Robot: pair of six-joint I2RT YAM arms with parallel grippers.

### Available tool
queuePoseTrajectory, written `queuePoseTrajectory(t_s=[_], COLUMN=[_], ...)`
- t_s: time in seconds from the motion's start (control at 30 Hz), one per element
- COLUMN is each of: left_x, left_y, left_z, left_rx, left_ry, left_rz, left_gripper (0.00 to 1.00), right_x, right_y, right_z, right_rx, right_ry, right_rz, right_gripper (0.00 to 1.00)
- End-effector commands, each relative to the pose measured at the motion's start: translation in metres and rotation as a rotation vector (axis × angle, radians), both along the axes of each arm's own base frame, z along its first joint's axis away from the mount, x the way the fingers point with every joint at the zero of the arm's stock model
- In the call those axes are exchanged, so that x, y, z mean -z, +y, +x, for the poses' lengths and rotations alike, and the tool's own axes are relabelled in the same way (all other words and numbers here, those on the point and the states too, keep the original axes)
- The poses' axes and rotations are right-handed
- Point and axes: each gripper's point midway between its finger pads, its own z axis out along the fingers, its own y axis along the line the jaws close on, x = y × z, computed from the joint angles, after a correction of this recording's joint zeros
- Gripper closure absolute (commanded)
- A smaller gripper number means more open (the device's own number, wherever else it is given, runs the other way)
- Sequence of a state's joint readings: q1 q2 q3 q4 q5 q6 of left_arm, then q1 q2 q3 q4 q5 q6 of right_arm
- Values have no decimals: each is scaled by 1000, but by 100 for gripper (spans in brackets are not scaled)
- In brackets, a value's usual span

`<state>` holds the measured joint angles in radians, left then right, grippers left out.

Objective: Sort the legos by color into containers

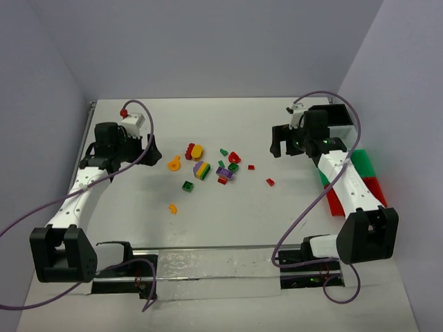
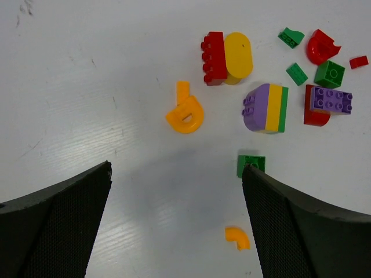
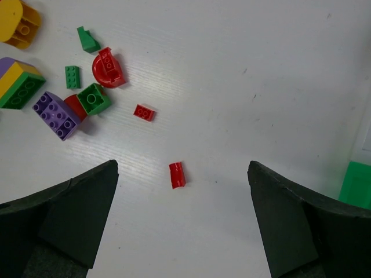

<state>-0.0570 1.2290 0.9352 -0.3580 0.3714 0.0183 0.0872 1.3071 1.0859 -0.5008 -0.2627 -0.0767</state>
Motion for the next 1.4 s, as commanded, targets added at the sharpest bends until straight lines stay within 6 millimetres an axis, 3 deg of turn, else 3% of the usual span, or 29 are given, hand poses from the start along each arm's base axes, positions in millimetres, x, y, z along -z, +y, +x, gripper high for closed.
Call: queuePoseTrajectory(t_s=[0.0, 0.13, 0.2, 0.4, 0.43, 0.47, 0.57, 0.6, 0.7, 0.83, 1.03, 1.37], left_x=[-36, -51, -62, -59, -56, -56, -37, -35, -12, 14, 48, 89], left_y=[-12, -37, -58, -134, -152, -153, -199, -199, -229, -250, -267, -269], left_z=[17, 30, 49, 52, 53, 52, 44, 42, 22, 0, -13, -33], left_rx=[147, 326, 449, 830, 892, 899, 1071, 1077, 1293, 1450, 1586, 1684], left_ry=[-108, -129, -132, -208, -240, -239, -304, -292, -326, -315, -289, -157], left_rz=[19, 15, 39, 107, 138, 140, 266, 269, 332, 336, 407, 439], left_gripper=[1, 1, 1, 6, 6, 6, 8, 9, 14, 16, 19, 29], right_x=[-8, -6, -3, 4, 4, 5, 12, 12, 16, 19, 19, 26], right_y=[3, 5, 4, -4, -7, -7, -12, -12, -14, -16, -16, -16], right_z=[4, 1, 0, -10, -11, -12, -16, -17, -21, -24, -26, -32], right_rx=[-31, -48, -55, -60, -56, -56, -47, -46, -45, -48, -54, -64], right_ry=[-26, -14, -1, 40, 41, 44, 63, 64, 80, 92, 101, 114], right_rz=[4, 11, 17, 8, 7, 7, 6, 6, 7, 4, 1, -5], right_gripper=[0, 0, 0, 0, 0, 0, 0, 0, 0, 0, 0, 0])
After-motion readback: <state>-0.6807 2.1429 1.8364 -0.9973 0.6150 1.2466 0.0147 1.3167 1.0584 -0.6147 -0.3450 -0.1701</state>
